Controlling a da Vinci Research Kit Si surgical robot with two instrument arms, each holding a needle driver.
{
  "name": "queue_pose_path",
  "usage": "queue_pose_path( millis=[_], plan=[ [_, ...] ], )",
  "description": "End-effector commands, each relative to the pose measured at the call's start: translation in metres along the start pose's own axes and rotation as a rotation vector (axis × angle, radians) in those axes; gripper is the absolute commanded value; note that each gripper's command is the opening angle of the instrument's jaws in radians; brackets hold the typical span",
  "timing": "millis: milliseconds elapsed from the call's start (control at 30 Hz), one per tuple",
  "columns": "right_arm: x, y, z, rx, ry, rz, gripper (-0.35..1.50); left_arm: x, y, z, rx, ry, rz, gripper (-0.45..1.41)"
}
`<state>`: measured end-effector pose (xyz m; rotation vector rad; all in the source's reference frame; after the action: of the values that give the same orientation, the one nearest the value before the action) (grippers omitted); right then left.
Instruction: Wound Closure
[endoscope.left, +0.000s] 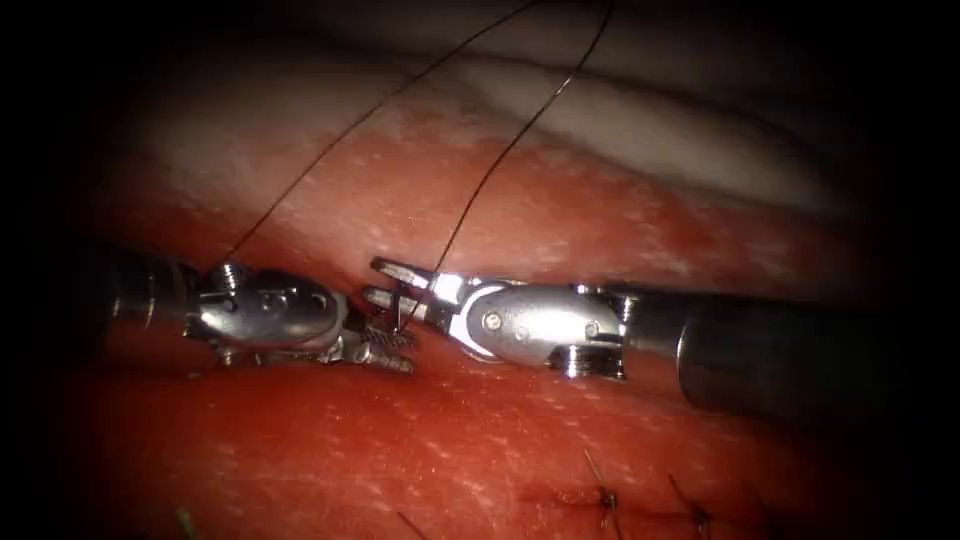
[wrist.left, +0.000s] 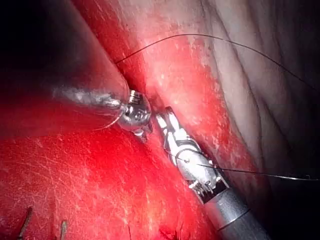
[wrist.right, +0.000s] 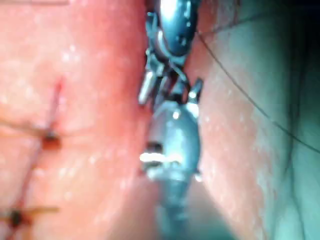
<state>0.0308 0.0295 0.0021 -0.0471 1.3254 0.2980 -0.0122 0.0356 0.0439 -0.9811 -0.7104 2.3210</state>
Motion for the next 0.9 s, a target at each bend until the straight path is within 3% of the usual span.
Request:
queue_pose_path(
  millis=[33, 100, 500, 667, 800, 900],
  plan=[
    [0.0004, 0.0007, 0.0008, -0.005, 0.004, -0.001, -0.35, -0.0003, 0.0003, 0.0009, -0.003, 0.000, -0.001, 0.20],
    [0.0001, 0.0003, 0.0001, -0.012, -0.040, -0.002, -0.35, -0.0004, 0.0003, 0.0008, -0.003, 0.000, -0.002, 0.20],
    [0.0001, 0.0011, -0.0019, -0.068, -0.069, 0.065, -0.35, -0.0003, 0.0004, 0.0008, -0.003, 0.000, -0.002, 0.20],
    [0.0001, 0.0008, -0.0016, -0.030, -0.078, 0.083, -0.35, -0.0003, 0.0004, 0.0008, -0.003, 0.000, -0.002, 0.20],
    [-0.0003, -0.0007, -0.0006, 0.063, -0.133, 0.168, -0.35, -0.0003, 0.0004, 0.0007, -0.004, 0.000, -0.002, 0.20],
    [-0.0009, -0.0007, -0.0008, 0.071, -0.163, 0.217, -0.35, -0.0002, 0.0004, 0.0005, -0.006, 0.000, -0.002, 0.20]
  ],
)
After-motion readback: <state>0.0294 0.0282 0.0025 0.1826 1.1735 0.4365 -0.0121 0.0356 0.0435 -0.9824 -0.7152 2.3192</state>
